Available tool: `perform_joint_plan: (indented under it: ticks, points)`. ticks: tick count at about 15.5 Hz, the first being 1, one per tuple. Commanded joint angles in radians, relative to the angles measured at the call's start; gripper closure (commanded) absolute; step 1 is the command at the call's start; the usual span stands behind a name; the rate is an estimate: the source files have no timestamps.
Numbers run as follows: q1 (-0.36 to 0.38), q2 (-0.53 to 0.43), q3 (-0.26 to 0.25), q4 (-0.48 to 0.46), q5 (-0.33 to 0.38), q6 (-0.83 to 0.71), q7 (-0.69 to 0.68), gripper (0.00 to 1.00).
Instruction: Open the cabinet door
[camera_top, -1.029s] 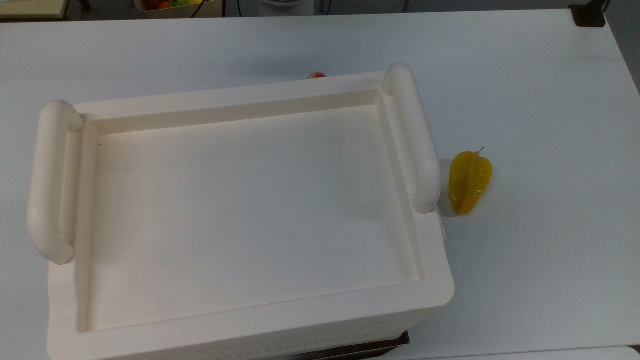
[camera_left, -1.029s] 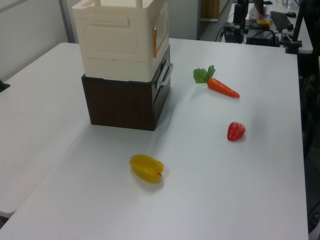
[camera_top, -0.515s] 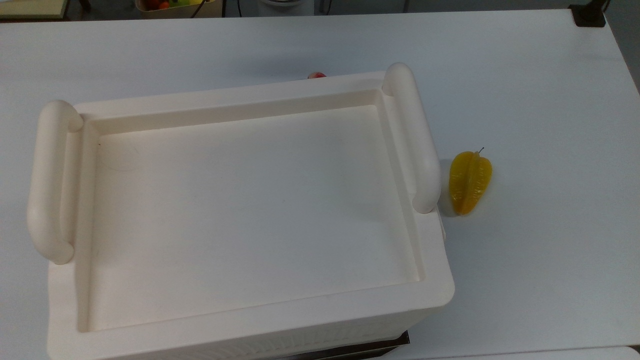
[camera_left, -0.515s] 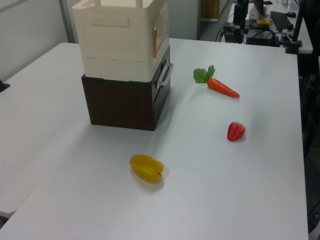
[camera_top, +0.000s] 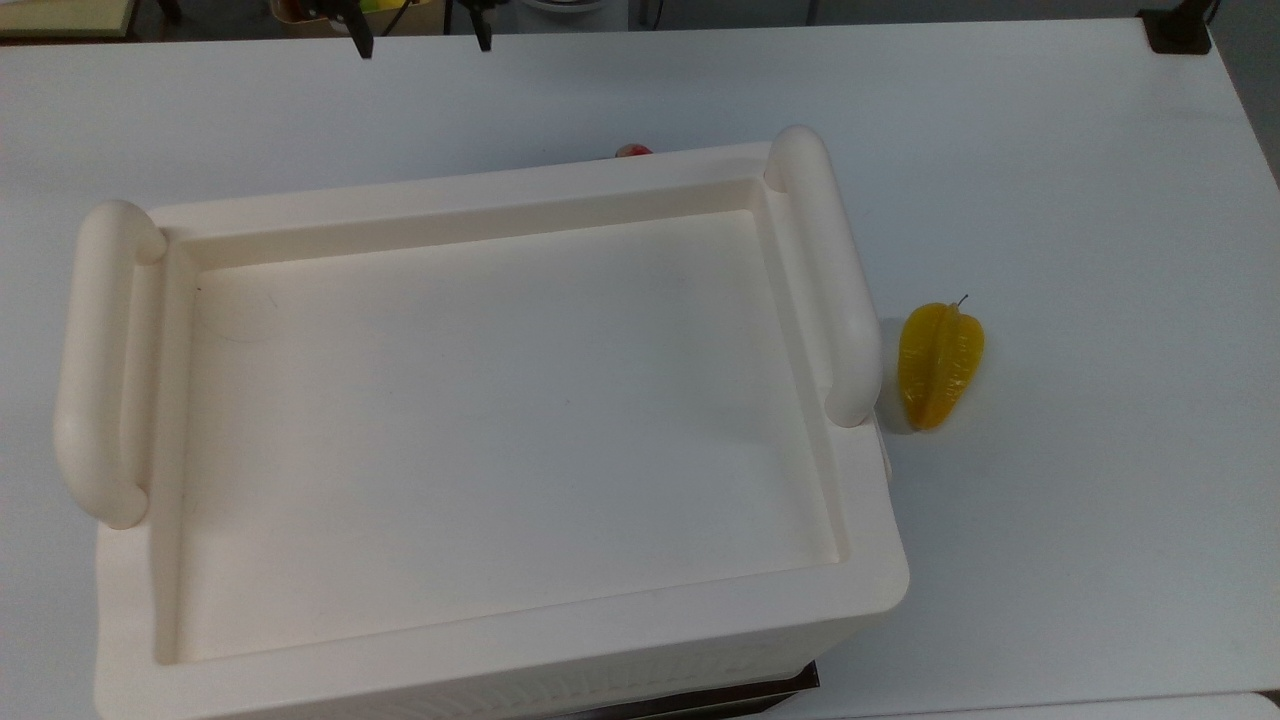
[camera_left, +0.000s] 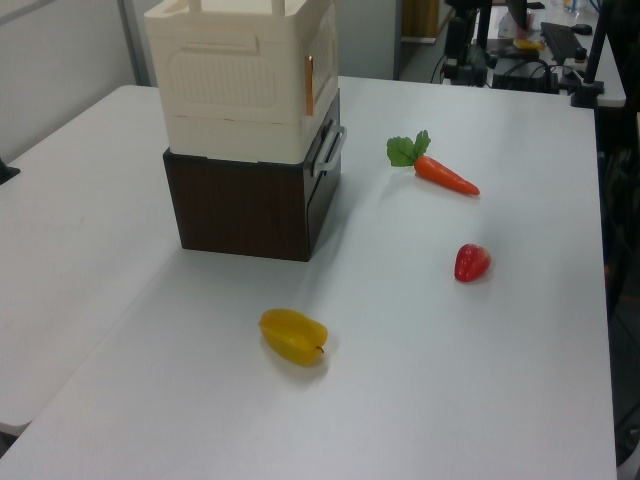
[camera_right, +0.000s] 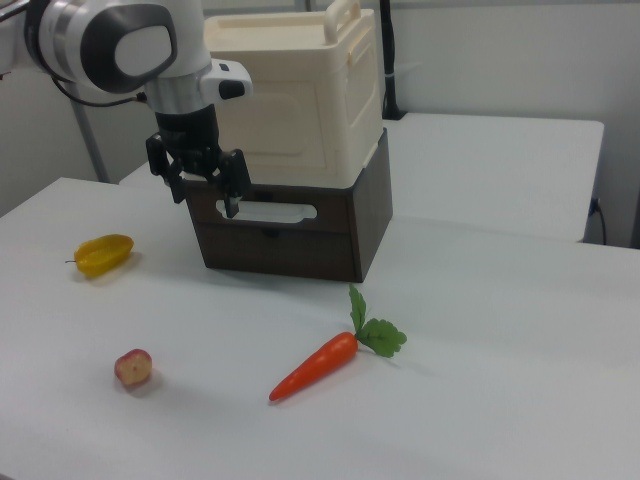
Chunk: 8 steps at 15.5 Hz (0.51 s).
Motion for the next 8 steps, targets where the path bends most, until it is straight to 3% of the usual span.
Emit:
perform_joint_plan:
  ticks: [1,8]
  points:
    - [0.06,0.026,0.007,0.026,0.071,0.093,-0.029,0.0]
    - [0.206,0.088,0.005,0.026,0.085,0.451,-0.019,0.0]
